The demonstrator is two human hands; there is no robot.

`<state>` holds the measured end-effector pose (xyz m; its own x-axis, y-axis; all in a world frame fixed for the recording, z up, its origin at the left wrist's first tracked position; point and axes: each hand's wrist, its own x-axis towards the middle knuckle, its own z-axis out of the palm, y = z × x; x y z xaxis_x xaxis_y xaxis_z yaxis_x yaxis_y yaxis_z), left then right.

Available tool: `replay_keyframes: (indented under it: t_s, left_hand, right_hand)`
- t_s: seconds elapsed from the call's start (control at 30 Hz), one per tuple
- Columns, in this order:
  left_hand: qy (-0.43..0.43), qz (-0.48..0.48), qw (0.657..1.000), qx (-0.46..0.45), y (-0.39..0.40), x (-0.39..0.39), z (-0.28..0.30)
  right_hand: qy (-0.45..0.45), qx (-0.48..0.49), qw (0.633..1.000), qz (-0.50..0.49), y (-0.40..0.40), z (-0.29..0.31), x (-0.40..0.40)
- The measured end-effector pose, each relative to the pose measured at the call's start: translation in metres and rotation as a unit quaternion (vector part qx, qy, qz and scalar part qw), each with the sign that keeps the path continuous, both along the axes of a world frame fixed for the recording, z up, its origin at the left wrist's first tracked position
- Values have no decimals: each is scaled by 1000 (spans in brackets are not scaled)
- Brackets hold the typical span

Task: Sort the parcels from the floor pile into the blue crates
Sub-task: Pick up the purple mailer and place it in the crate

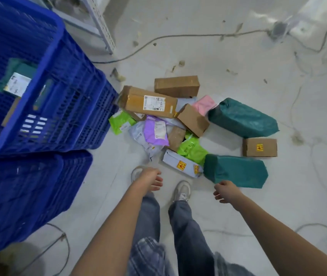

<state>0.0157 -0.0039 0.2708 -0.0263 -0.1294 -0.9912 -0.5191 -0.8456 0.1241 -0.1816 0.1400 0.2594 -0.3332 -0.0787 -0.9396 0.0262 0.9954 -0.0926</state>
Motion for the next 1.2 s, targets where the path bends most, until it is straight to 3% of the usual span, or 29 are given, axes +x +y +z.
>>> replay_keyframes:
  t_s: [0.17, 0.37, 0.53, 0.6, 0.73, 0.83, 0.97, 1.2]
  left_hand:
    - [-31, 24, 999, 7, -11, -4, -60]
    - [-78, -32, 996, -3, -48, 9, -157]
    - [-31, 78, 996, -33, -103, -11, -241]
    - [-43, 59, 994, -79, -116, -14, -280]
    - [-143, 34, 983, -111, -126, -9, -343]
    - [-78, 104, 985, -118, -126, -8, -384]
    - [-63, 117, 979, -157, -121, -8, -407]
    - [44, 330, 940, -75, -111, 3, -373]
  right_hand:
    - [-19, -12, 997, 71, -30, -66, 6]
    - [-21, -9, 996, 90, -74, -152, 18]
    - [-26, -19, 991, 130, -115, -237, 31]
    - [-26, -37, 993, 105, -132, -270, 37]
    - [-19, -76, 995, -53, -162, -321, 47]
    - [-26, -106, 992, -61, -182, -357, 46]
    - [-87, -98, 988, -76, -213, -387, 51]
    - [-99, -65, 987, -107, -208, -380, 45]
